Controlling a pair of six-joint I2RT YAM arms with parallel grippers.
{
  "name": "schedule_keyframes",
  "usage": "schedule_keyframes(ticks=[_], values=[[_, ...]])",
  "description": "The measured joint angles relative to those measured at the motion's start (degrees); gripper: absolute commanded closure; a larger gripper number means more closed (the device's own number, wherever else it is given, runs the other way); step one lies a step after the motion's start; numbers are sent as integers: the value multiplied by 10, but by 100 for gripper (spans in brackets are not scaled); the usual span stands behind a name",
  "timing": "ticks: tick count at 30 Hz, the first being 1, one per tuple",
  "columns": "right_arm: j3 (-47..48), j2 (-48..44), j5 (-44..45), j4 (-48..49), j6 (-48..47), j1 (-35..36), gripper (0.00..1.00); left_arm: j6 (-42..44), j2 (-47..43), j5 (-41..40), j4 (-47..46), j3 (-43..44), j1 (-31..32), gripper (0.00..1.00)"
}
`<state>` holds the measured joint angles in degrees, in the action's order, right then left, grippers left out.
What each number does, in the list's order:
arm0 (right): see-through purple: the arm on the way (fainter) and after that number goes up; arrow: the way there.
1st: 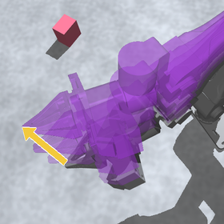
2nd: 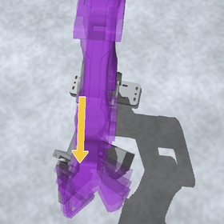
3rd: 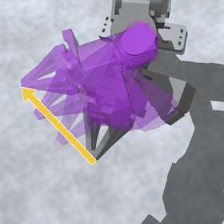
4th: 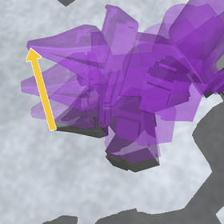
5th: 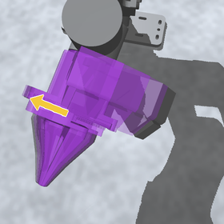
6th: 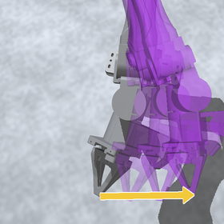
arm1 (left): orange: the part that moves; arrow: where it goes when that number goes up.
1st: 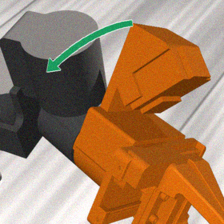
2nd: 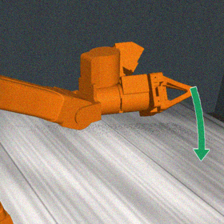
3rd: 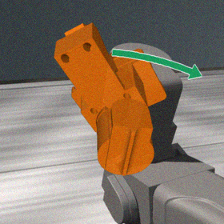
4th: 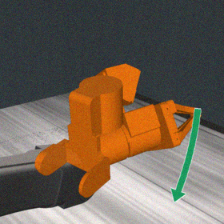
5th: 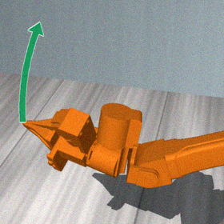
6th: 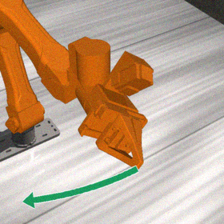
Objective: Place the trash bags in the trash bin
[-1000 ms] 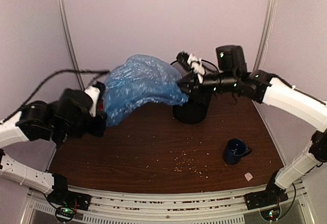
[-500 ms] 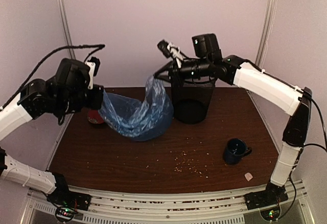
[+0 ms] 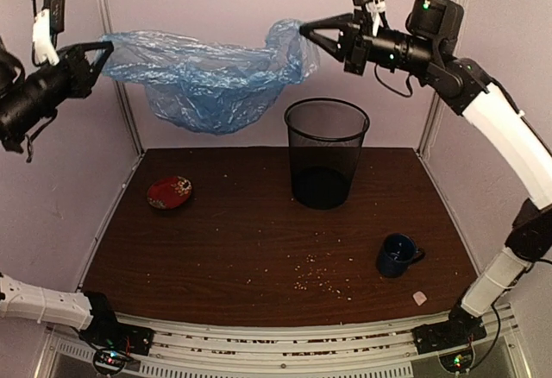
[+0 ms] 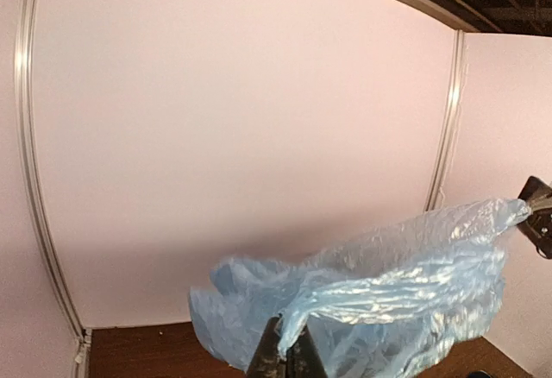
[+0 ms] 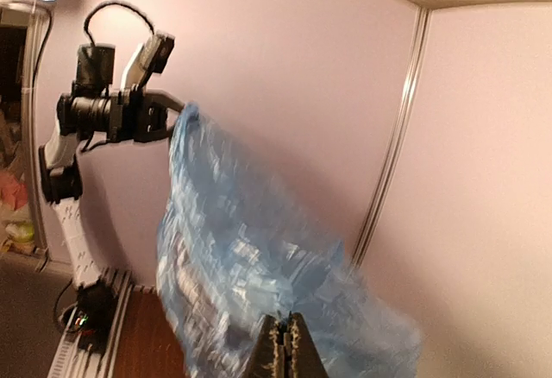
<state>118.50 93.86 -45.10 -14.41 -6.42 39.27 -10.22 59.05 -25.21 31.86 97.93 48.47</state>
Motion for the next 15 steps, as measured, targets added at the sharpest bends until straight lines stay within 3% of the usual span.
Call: schedule_keyframes(ticks=[4,6,9,12,15], values=[[-360,-146,18,62,-41,39,100,-75,-123,68,-26,-278,-2,100],[-491,-150,30,47,-75,60,100,-123,-113,126,-8,-402,0,100],[-583,-82,42,-34,-120,75,100,-184,-73,206,65,-535,12,100],[-578,-60,30,-141,-164,76,100,-211,-104,233,151,-526,26,100],[-485,-74,6,-190,-186,76,100,-205,-121,200,165,-398,26,100]])
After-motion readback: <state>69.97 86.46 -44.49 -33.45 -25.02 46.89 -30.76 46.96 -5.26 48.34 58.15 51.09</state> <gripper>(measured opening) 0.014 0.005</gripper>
